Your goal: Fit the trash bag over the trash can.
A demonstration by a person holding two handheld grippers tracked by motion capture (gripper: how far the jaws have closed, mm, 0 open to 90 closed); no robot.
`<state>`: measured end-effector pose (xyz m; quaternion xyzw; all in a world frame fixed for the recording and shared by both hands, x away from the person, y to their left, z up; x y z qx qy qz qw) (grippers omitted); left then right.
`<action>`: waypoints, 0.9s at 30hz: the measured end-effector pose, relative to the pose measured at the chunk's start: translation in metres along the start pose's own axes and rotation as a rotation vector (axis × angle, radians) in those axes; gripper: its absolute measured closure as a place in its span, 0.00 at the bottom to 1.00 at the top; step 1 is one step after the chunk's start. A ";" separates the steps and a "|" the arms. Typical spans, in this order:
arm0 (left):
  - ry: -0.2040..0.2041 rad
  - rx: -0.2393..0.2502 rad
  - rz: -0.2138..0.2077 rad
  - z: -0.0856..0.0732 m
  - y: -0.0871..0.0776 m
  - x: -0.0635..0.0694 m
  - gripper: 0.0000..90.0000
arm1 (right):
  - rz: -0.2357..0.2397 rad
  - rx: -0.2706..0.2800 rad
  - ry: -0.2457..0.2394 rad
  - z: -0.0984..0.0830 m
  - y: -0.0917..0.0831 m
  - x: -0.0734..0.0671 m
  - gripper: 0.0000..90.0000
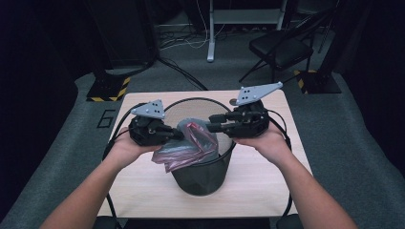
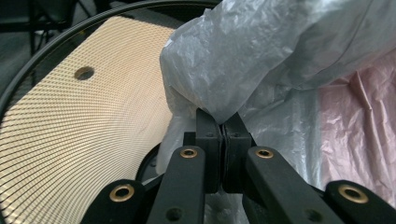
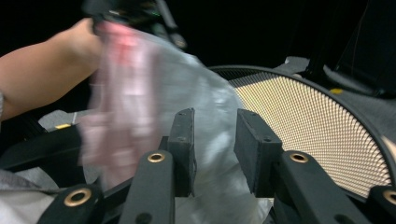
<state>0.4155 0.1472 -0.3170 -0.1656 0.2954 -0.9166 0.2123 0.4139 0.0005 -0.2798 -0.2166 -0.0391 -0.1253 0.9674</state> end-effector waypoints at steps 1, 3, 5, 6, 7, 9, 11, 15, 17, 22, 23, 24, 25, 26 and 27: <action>-0.010 0.000 0.006 0.000 0.001 -0.002 0.98 | -0.003 0.001 -0.016 0.003 -0.004 -0.003 0.75; -0.021 0.001 0.013 0.000 0.003 -0.006 0.98 | -0.002 0.005 -0.042 0.009 -0.010 -0.009 0.75; -0.034 0.006 0.016 0.000 0.005 -0.008 0.98 | 0.001 0.011 -0.059 0.015 -0.014 -0.015 0.75; -0.039 0.007 0.016 0.000 0.006 -0.009 0.98 | 0.006 0.014 -0.067 0.017 -0.014 -0.018 0.74; -0.041 0.005 0.018 -0.001 0.007 -0.010 0.98 | 0.012 0.015 -0.074 0.018 -0.014 -0.021 0.73; -0.042 0.002 0.013 -0.001 0.008 -0.010 0.98 | 0.018 0.011 -0.087 0.020 -0.011 -0.025 0.71; -0.042 0.004 0.014 0.000 0.009 -0.009 0.98 | 0.009 0.001 -0.093 0.020 -0.007 -0.026 0.63; -0.042 0.004 0.013 0.001 0.010 -0.009 0.98 | 0.008 -0.012 -0.102 0.019 0.000 -0.027 0.64; -0.042 0.002 0.014 0.001 0.010 -0.010 0.98 | 0.005 -0.011 -0.116 0.019 0.002 -0.028 0.69; -0.049 -0.003 0.018 0.001 0.011 -0.011 0.98 | 0.007 -0.001 -0.135 0.024 0.000 -0.031 0.70; -0.049 -0.004 0.016 0.001 0.011 -0.011 0.98 | 0.007 0.000 -0.137 0.024 0.000 -0.032 0.69; -0.047 -0.004 0.017 0.001 0.011 -0.011 0.98 | 0.009 0.001 -0.137 0.025 -0.001 -0.032 0.69; -0.049 -0.003 0.019 0.001 0.011 -0.011 0.98 | 0.007 -0.002 -0.141 0.025 -0.001 -0.033 0.69; -0.049 -0.003 0.019 0.001 0.011 -0.011 0.98 | 0.005 0.000 -0.146 0.026 -0.001 -0.033 0.69; -0.049 -0.002 0.017 0.001 0.011 -0.011 0.98 | 0.005 0.001 -0.148 0.026 -0.001 -0.034 0.69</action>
Point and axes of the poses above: each handheld gripper's, and its own axes: y roughly forward along the jaws, z roughly out of its top, x roughly to its right, the point moved 9 cm from there along y, roughly forward along the jaws, and after that the axes turned 13 degrees about -y, right-handed, at the moved point
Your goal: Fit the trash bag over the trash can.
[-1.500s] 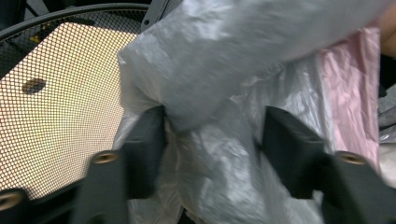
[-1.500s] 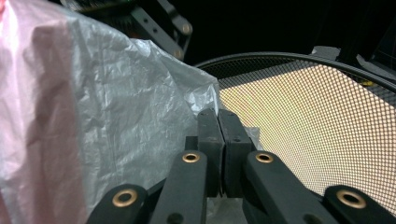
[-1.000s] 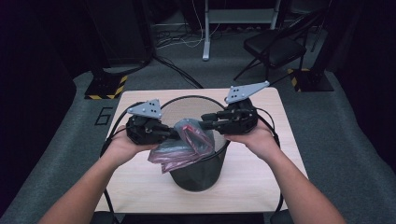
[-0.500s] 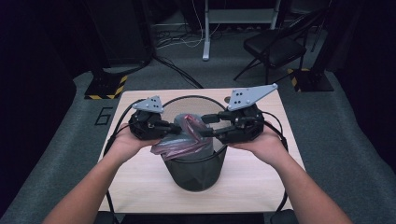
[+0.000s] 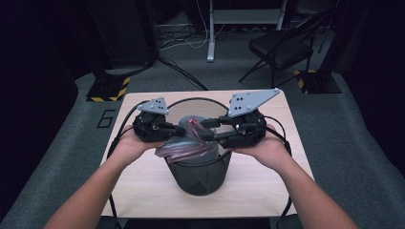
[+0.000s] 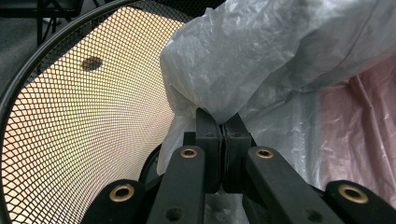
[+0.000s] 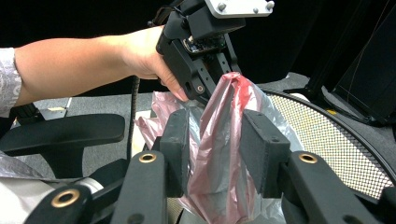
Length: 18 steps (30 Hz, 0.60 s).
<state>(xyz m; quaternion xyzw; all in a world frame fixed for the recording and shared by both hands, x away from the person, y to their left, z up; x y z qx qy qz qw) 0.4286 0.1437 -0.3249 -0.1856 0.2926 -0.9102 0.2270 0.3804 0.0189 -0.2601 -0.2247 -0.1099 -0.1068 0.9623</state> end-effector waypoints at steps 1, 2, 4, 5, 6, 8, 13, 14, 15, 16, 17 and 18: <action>0.001 0.000 0.000 0.000 0.000 0.001 0.98 | 0.002 -0.001 0.000 0.000 0.000 0.000 0.69; 0.002 -0.001 0.000 0.000 0.000 0.001 0.98 | 0.002 -0.006 0.000 -0.001 0.001 0.000 0.69; 0.003 -0.001 -0.002 0.000 0.000 0.002 0.98 | 0.002 -0.017 0.001 -0.002 0.003 0.000 0.69; 0.003 -0.003 -0.004 0.000 0.001 0.003 0.98 | 0.004 -0.022 0.001 -0.004 0.004 -0.001 0.69; 0.004 -0.003 -0.006 0.000 0.001 0.003 0.98 | 0.003 -0.028 0.000 -0.005 0.006 -0.001 0.69; 0.007 -0.003 -0.008 0.001 0.001 0.004 0.98 | 0.008 -0.038 0.000 -0.007 0.009 -0.001 0.69; 0.018 -0.013 -0.014 -0.001 0.002 0.007 0.98 | -0.025 -0.070 -0.021 -0.012 0.014 0.001 0.76; 0.016 -0.012 -0.016 -0.002 0.002 0.008 0.98 | -0.026 -0.069 -0.023 -0.012 0.014 0.002 0.80; 0.015 -0.009 -0.017 -0.002 0.001 0.008 0.98 | -0.020 -0.066 -0.025 -0.012 0.013 0.002 0.80; 0.014 -0.010 -0.017 -0.002 0.001 0.007 0.98 | -0.016 -0.065 -0.024 -0.012 0.013 0.001 0.80; 0.012 -0.008 -0.017 -0.002 0.000 0.007 0.98 | -0.014 -0.064 -0.024 -0.013 0.012 0.002 0.80; 0.010 -0.006 -0.017 -0.002 -0.001 0.006 0.98 | -0.013 -0.061 -0.020 -0.013 0.012 0.002 0.80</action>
Point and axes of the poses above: each handheld gripper's, and its own axes: y roughly forward along the jaws, z roughly out of its top, x roughly to its right, the point moved 9 cm from there along y, roughly forward along the jaws, and after that the axes turned 13 degrees about -y, right-handed, at the moved point
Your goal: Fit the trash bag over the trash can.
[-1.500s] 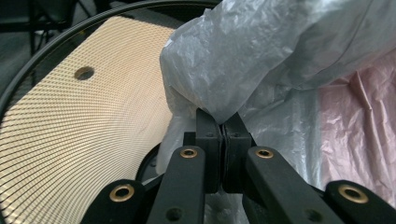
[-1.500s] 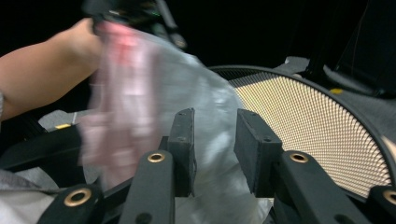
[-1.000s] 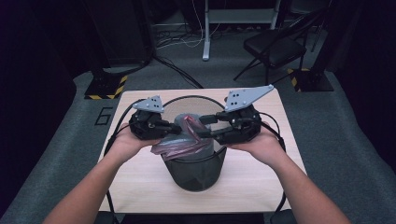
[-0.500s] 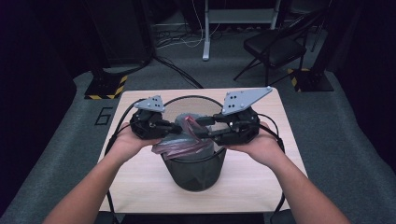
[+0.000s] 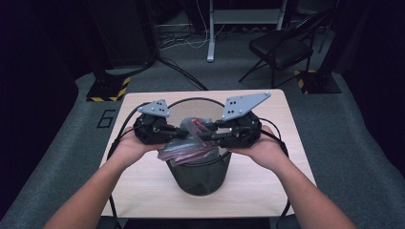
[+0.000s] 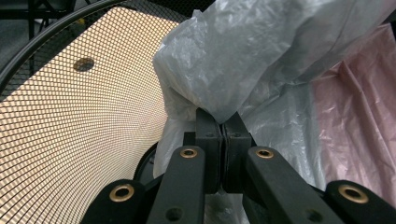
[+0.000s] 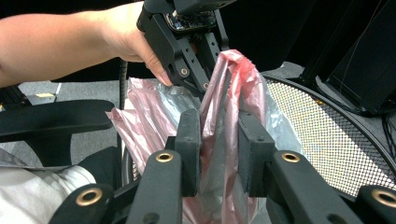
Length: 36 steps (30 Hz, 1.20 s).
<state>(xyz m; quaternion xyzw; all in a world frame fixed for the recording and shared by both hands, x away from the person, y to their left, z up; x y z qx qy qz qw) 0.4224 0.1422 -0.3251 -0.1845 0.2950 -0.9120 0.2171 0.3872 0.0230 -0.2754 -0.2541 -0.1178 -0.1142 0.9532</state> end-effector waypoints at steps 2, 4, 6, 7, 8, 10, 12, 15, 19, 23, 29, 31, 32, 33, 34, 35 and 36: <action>-0.002 0.000 0.001 0.000 -0.001 -0.001 0.98 | -0.001 0.005 0.004 0.000 -0.002 0.001 0.81; -0.004 0.000 0.000 -0.001 -0.001 -0.002 0.98 | 0.001 0.012 0.010 0.000 -0.003 0.001 0.81; -0.005 0.001 -0.004 -0.001 -0.001 -0.001 0.98 | -0.002 0.012 0.010 0.000 -0.004 0.001 0.83; -0.003 0.000 -0.005 -0.001 -0.001 -0.001 0.98 | -0.005 0.010 0.007 -0.001 -0.004 0.002 0.83; 0.000 -0.001 -0.005 -0.001 0.000 0.000 0.98 | -0.005 0.007 0.006 -0.001 -0.003 0.001 0.83; 0.003 -0.002 -0.008 -0.001 0.001 0.001 0.98 | 0.004 0.001 0.008 -0.002 -0.001 0.001 0.82; 0.005 -0.005 -0.006 -0.001 0.002 0.002 0.98 | 0.004 -0.011 0.004 -0.004 0.003 0.000 0.80; 0.012 -0.010 -0.010 -0.002 0.004 0.004 0.97 | 0.000 -0.016 0.010 -0.005 0.007 0.002 0.81; 0.030 -0.004 0.004 0.000 0.000 0.004 0.76 | 0.008 -0.012 0.005 -0.005 0.008 0.003 0.96; 0.046 0.046 0.033 0.011 -0.014 0.004 0.55 | 0.012 -0.036 -0.003 -0.010 0.010 0.005 0.98; 0.126 0.060 0.008 0.024 -0.019 0.016 0.53 | 0.029 -0.049 0.006 -0.013 0.015 0.005 0.99; 0.140 0.050 -0.007 0.025 -0.016 0.018 0.60 | 0.030 -0.050 0.003 -0.013 0.017 0.005 0.99; 0.140 0.047 -0.014 0.025 -0.016 0.018 0.68 | 0.031 -0.051 0.004 -0.013 0.017 0.006 0.99; 0.142 0.048 -0.017 0.026 -0.016 0.017 0.76 | 0.029 -0.053 0.005 -0.013 0.017 0.006 0.99; 0.143 0.052 -0.014 0.026 -0.016 0.016 0.82 | 0.028 -0.052 0.006 -0.013 0.017 0.007 0.99; 0.139 0.057 -0.015 0.027 -0.017 0.014 0.90 | 0.026 -0.052 0.007 -0.014 0.016 0.008 0.99; 0.137 0.062 -0.014 0.027 -0.019 0.012 0.94 | 0.022 -0.054 0.011 -0.015 0.015 0.009 0.99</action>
Point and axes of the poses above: each handheld gripper's, and its own axes: y roughly forward along the jaws, z roughly out of its top, x roughly to its right, the point moved 9 cm from there along y, roughly forward along the jaws, and after that the axes turned 13 degrees about -y, right-handed, at the moved point
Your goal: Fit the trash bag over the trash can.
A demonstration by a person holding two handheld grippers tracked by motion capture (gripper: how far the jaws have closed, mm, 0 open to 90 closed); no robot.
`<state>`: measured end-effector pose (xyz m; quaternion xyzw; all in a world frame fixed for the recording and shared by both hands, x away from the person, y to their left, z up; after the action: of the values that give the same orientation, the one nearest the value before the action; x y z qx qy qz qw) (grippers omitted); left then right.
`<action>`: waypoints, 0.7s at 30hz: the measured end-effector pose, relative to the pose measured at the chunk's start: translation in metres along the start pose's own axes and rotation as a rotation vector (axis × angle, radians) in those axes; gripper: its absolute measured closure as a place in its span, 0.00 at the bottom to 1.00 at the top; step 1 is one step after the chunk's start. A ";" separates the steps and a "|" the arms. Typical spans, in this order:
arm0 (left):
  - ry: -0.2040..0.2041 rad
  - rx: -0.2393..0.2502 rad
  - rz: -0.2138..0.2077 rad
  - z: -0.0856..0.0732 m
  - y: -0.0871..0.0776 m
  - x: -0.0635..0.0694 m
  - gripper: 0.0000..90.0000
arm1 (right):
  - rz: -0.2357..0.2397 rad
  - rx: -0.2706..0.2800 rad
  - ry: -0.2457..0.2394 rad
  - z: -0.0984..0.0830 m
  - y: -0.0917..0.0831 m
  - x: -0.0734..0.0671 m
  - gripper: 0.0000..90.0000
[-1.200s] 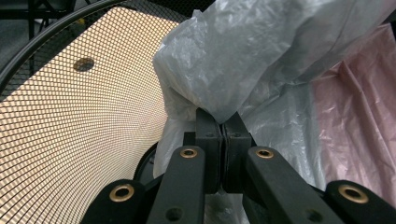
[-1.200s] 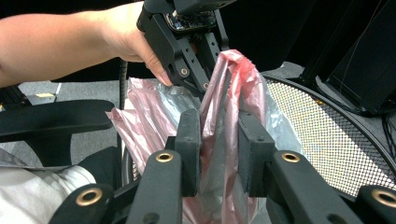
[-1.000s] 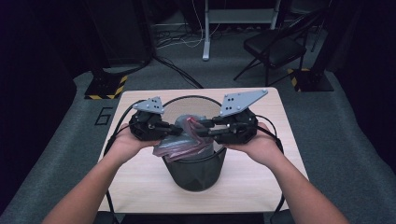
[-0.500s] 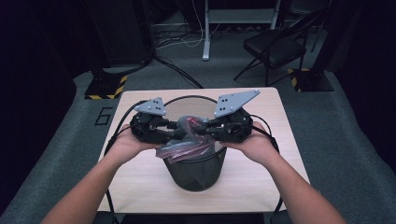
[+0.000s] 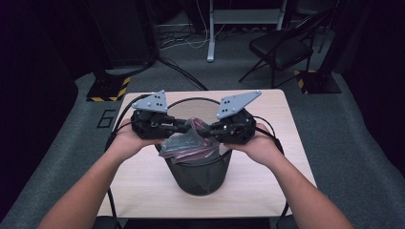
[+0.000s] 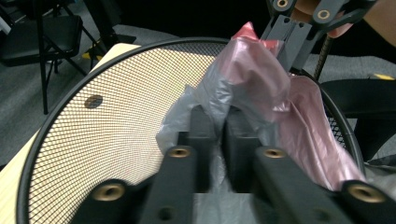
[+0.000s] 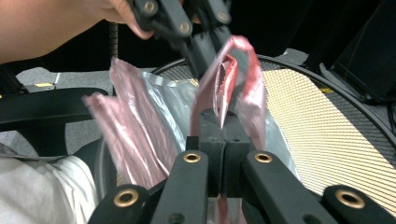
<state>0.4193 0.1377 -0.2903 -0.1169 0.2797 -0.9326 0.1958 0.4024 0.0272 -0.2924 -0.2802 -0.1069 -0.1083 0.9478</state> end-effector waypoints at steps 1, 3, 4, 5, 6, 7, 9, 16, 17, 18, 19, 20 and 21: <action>-0.002 0.007 0.010 0.000 -0.002 -0.002 0.98 | -0.006 0.002 0.003 -0.001 -0.001 0.001 0.99; -0.018 0.018 0.021 0.001 -0.006 -0.007 0.99 | -0.014 0.003 0.004 -0.004 -0.003 0.005 0.99; -0.022 0.021 0.035 0.001 -0.008 -0.011 1.00 | -0.019 0.003 0.008 -0.005 -0.005 0.006 0.99; -0.029 0.025 0.053 0.001 -0.011 -0.015 1.00 | -0.026 0.004 0.013 -0.007 -0.007 0.008 0.99; -0.037 0.029 0.072 0.001 -0.014 -0.020 1.00 | -0.033 0.002 0.015 -0.009 -0.009 0.010 0.99; -0.054 0.034 0.085 0.000 -0.017 -0.025 1.00 | -0.042 -0.001 0.017 -0.011 -0.012 0.012 0.99; -0.086 0.050 0.108 -0.002 -0.026 -0.036 1.00 | -0.059 -0.004 0.019 -0.015 -0.019 0.015 0.99; -0.199 0.122 0.209 -0.016 -0.063 -0.077 1.00 | -0.120 -0.014 0.055 -0.031 -0.047 0.026 0.99; -0.215 0.126 0.217 -0.019 -0.068 -0.081 1.00 | -0.129 -0.014 0.059 -0.033 -0.051 0.028 0.99; -0.226 0.126 0.232 -0.022 -0.073 -0.086 1.00 | -0.140 -0.015 0.061 -0.035 -0.056 0.030 0.99; -0.235 0.129 0.250 -0.026 -0.078 -0.089 1.00 | -0.151 -0.016 0.062 -0.037 -0.061 0.031 0.99; -0.252 0.139 0.258 -0.029 -0.082 -0.092 1.00 | -0.166 -0.018 0.063 -0.038 -0.066 0.033 0.99; -0.269 0.147 0.256 -0.032 -0.087 -0.095 1.00 | -0.176 -0.015 0.066 -0.039 -0.071 0.034 0.99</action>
<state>0.4673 0.2607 -0.2775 -0.1892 0.1948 -0.8939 0.3566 0.4213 -0.0574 -0.2793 -0.2729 -0.0990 -0.2012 0.9356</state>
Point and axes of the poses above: each handheld gripper's, and its own axes: y roughly forward along the jaws, z roughly out of its top, x roughly to its right, the point moved 9 cm from there along y, roughly forward along the jaws, and after that the axes turned 13 degrees about -y, right-handed, at the moved point
